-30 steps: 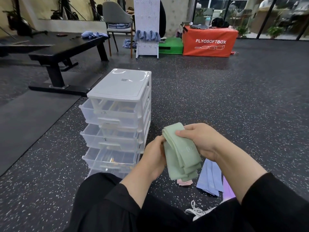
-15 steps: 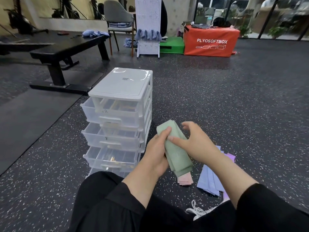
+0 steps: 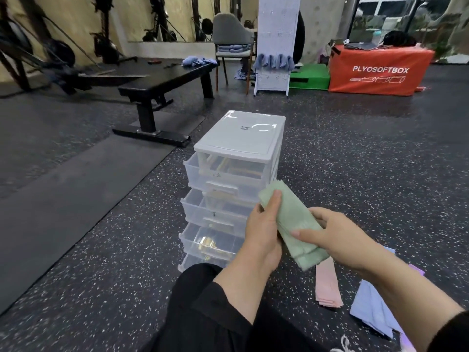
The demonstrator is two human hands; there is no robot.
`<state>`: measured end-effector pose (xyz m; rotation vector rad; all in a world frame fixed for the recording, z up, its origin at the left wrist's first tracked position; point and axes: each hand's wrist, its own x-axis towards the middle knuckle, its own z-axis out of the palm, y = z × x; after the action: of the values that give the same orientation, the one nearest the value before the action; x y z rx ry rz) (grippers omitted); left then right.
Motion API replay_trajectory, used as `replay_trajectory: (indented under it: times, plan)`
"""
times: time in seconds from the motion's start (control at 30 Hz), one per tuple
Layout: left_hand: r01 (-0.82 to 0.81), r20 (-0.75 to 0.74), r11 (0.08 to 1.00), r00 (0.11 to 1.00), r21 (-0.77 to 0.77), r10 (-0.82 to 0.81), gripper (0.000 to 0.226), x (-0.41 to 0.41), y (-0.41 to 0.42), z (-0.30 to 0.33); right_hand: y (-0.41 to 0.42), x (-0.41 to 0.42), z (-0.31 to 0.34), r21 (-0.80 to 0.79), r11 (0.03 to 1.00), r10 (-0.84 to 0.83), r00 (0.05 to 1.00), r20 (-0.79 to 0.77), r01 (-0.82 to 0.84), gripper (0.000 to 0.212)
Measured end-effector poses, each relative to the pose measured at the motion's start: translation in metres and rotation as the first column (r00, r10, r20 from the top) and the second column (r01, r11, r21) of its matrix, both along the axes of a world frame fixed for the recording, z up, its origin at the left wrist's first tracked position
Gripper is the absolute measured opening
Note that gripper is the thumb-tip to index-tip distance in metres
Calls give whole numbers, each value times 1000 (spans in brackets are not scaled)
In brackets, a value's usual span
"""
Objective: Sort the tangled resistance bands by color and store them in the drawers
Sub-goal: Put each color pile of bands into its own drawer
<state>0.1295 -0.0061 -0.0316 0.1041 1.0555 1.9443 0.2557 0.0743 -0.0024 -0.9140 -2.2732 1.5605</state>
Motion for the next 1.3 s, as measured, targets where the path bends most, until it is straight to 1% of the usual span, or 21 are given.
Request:
replay_trajectory:
  times: [0.1,0.17,0.27,0.33,0.4,0.47,0.53,0.6,0.7,0.77,0.83,0.93,1.0,1.07,1.13,1.17,1.23,1.3]
  plan:
    - [60,32,997,998,55,-62,46,-23,-15,-3,-5,-20,-1,45,999,6,1000,-3,-6,22]
    - [23,50,997,998,76,-27,45,-37,-21,-3,-10,-33,-1,57,998,33,999,-18,-32,23]
    - [-45,80,997,996,66,40,43,-54,-28,1,-17,-52,1,16,998,64,995,-77,-63,25]
    - [-61,75,996,996,64,56,40,-66,-31,2,-20,-65,3,3,997,72,994,-84,-72,24]
    - [-68,29,995,997,68,66,33,-81,-34,1,-18,-77,5,55,995,92,994,-65,-88,25]
    - [-55,-47,997,997,53,58,24,-95,-36,1,-15,-88,9,111,988,111,993,-30,-107,25]
    - [-24,-111,999,994,23,26,21,-106,-38,2,-11,-98,14,142,981,133,991,0,-131,23]
    - [8,-153,1000,988,20,-5,28,-117,-41,0,-7,-108,20,217,963,154,987,47,-160,24]
    - [40,-212,998,977,45,-30,50,-137,-43,-1,-1,-125,27,337,923,153,981,119,-185,31]
    - [34,-238,998,971,55,-20,55,-149,-41,0,5,-138,33,412,891,133,978,163,-190,33]
    - [0,-243,999,970,55,13,51,-163,-38,4,12,-151,43,474,856,124,972,199,-206,32]
    - [-4,-332,1000,943,12,8,28,-188,-31,13,23,-175,60,547,804,117,964,240,-234,32]
    - [-19,-401,1000,916,-18,10,19,-205,-25,23,31,-190,68,578,780,117,964,240,-238,30]
    - [-66,-491,996,871,-66,26,21,-221,-20,32,38,-207,74,613,756,111,968,224,-229,30]
    - [-116,-629,980,777,-161,-12,33,-238,-18,35,45,-221,74,647,727,100,967,233,-231,33]
    - [-128,-688,972,724,-196,-43,36,-245,-19,34,48,-227,73,662,710,94,964,249,-240,36]
    - [-121,-770,959,626,-254,-125,32,-258,-20,31,53,-237,65,685,677,85,953,292,-270,39]
    - [-134,-839,935,496,-329,-224,28,-265,-21,31,57,-245,58,703,646,80,942,325,-297,39]
